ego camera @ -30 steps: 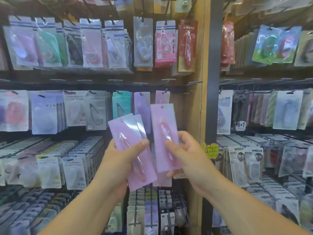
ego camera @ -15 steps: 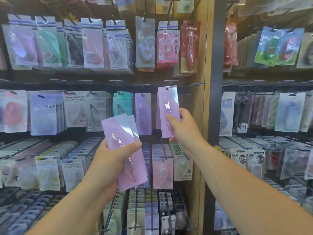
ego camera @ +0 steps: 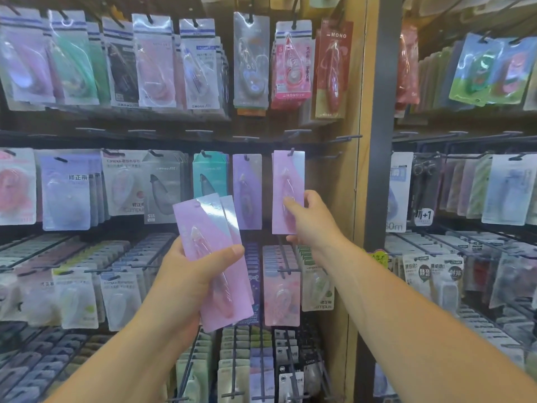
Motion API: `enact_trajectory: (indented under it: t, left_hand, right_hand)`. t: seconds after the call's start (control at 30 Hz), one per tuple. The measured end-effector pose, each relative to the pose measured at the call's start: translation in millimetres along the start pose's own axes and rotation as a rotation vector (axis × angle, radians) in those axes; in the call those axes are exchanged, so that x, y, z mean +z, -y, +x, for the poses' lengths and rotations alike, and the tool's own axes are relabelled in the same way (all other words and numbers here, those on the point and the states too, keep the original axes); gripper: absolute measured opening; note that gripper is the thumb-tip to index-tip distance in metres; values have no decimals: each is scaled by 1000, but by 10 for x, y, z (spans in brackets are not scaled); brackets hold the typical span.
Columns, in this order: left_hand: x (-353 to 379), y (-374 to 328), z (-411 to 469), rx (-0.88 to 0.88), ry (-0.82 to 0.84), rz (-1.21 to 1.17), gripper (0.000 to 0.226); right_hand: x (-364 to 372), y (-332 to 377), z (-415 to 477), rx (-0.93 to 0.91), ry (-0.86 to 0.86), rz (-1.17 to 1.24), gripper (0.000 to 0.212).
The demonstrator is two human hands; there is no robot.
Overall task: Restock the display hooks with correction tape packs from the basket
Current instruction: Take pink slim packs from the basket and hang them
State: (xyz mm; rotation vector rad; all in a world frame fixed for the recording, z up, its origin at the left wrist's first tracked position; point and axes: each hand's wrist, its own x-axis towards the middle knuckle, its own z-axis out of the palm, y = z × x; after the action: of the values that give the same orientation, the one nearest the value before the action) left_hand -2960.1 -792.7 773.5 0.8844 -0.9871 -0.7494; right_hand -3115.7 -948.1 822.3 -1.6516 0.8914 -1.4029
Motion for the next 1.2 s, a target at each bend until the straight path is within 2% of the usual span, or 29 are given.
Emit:
enact_trajectory:
  t: [0.27, 0.4, 0.5, 0.57, 0.63, 0.7, 0.77, 0.83, 0.9, 1.0, 1.1, 1.2]
  left_hand:
    - [-91, 65, 57, -36, -16, 10, 42]
    - [-181, 50, 47, -57, -14, -26, 51]
    - [-188, 13, -1, -77, 31, -83, 56]
    - [-164, 9, -22, -77, 47, -100, 56]
    - [-114, 12, -42, -72, 59, -109, 52]
    - [-52, 22, -66, -68, 67, -113, 47]
    - [21, 29, -105, -62, 88, -121, 50]
    - [102, 23, -165, -85, 113, -148, 57]
    - [178, 12, -237, -110, 116, -170, 60]
    - [295, -5, -354, -138, 111, -198, 53]
    - [363, 1, -425, -135, 105, -201, 57]
    - [395, 19, -461, -121, 111, -148, 59]
  right_hand:
    - [70, -90, 593, 106, -7, -173, 30]
    - [38, -130, 627, 131, 7, -186, 31]
    - [21, -176, 501, 60, -110, -241, 51]
    - [22, -148, 293, -72, -204, -256, 50]
    - [35, -34, -80, -159, -118, -148, 32]
    - [36, 58, -542, -176, 83, -48, 20]
    - [7, 92, -962, -186, 265, -13, 25]
    - [-27, 67, -1228, -195, 371, -84, 45]
    - [-52, 16, -1354, -217, 348, -231, 62]
    - [-78, 12, -1476, -266, 265, -299, 71]
    - [-102, -12, -1530, -257, 273, -326, 62]
    - [-171, -22, -1578, -247, 280, -303, 41]
